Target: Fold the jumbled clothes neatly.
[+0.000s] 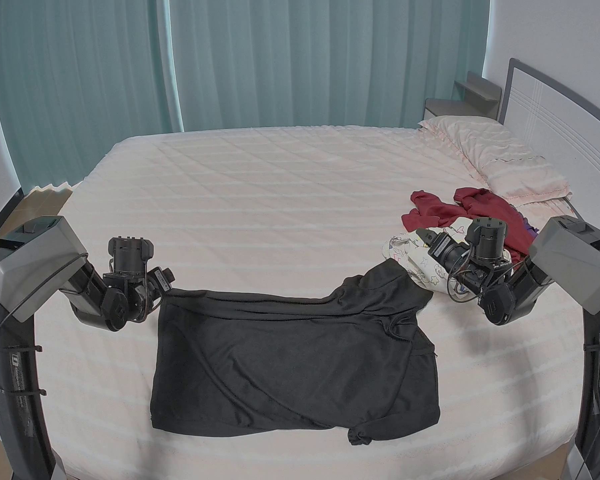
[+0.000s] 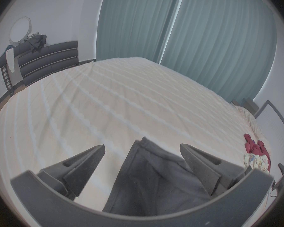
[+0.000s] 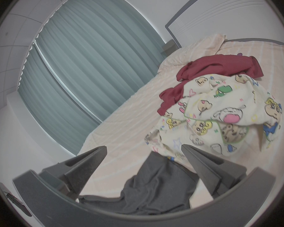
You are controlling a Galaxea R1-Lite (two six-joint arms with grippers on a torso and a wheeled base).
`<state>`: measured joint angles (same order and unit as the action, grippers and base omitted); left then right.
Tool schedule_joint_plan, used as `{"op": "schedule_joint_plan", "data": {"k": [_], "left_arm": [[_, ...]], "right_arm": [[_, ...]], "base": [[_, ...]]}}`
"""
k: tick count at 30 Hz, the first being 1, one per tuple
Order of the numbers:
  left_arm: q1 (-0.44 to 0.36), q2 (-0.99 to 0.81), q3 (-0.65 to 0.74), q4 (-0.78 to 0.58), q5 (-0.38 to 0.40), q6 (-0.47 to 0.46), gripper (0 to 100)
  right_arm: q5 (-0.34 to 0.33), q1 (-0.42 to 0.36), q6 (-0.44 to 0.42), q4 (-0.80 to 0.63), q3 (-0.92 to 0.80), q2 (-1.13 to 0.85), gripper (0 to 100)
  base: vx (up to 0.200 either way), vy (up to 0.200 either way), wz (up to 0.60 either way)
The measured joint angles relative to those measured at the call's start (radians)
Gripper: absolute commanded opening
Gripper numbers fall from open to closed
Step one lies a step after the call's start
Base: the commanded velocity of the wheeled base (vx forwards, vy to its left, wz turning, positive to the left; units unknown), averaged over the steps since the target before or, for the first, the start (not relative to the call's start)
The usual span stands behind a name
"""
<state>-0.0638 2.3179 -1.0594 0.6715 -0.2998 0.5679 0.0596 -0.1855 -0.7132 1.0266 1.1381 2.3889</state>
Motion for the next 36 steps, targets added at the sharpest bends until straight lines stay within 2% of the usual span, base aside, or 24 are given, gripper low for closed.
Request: {"op": "schedule_joint_plan", "data": {"k": [4,10,16,23,28,36], "left_arm": [[0.006,-0.051,0.092,0.006,0.048,-0.002,100],[0.009,-0.188,0.334,0.068,0.132,-0.002,100],[-0.004,-0.300,0.630,0.251,0.164,0.001,100],[-0.043,-0.361,0.925,0.466,0.181,0.051,100],[-0.085,-0.375,1.017,0.526,0.188,0.138,100],[-0.141,-0.316,1.032,0.544,0.146,0.139,100]], "right_arm": [[-0.026,0.000,0.006,0.005,-0.088,-0.028,100],[-0.062,-0.003,0.012,0.044,-0.289,-0.110,100],[-0.079,-0.009,0.012,0.166,-0.521,-0.186,100],[-0.090,-0.028,0.010,0.411,-0.820,-0.232,100],[-0.094,-0.045,0.007,0.523,-0.963,-0.253,100],[-0.096,-0.064,0.006,0.526,-1.030,-0.266,100]], "base": [[0.000,0.000,0.00],[0.000,0.000,0.00],[-0.133,0.000,0.00],[-0.200,0.000,0.00],[-0.120,0.000,0.00],[0.000,0.000,0.00]]}}
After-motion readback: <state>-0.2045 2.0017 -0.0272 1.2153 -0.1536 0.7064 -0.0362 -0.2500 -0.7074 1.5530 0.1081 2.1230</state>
